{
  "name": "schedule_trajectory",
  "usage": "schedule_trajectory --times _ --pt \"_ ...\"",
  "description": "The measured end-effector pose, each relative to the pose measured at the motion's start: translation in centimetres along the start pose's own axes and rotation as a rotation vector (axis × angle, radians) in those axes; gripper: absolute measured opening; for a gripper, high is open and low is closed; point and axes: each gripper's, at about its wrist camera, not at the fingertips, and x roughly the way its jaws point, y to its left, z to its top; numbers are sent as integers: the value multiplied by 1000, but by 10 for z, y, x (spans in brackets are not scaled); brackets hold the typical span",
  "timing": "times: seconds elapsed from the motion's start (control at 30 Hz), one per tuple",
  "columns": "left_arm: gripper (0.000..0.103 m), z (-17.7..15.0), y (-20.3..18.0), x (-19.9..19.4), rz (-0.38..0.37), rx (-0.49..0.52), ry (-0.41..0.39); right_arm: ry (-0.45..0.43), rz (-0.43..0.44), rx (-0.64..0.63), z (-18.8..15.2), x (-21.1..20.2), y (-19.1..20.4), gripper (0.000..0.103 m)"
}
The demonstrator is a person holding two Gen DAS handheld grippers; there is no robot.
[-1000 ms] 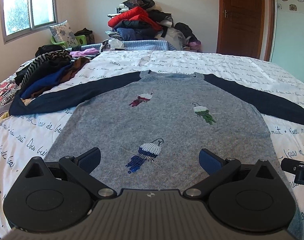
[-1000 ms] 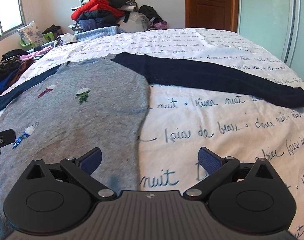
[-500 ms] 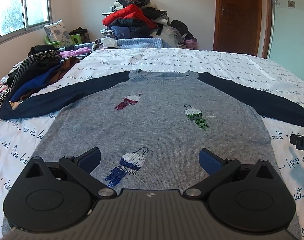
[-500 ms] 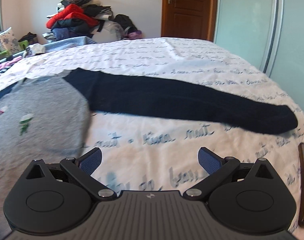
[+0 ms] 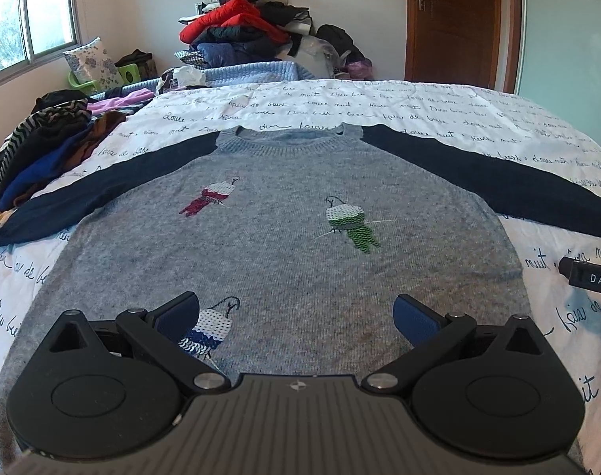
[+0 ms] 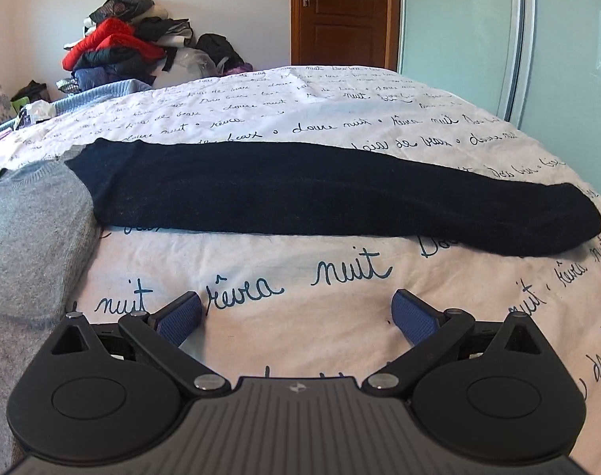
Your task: Fold small clothes
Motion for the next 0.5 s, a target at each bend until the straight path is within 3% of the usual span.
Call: schedule_trajectory --times 0.5 --pt "103 -1 -1 -5 5 -13 10 -1 -8 -9 0 1 3 103"
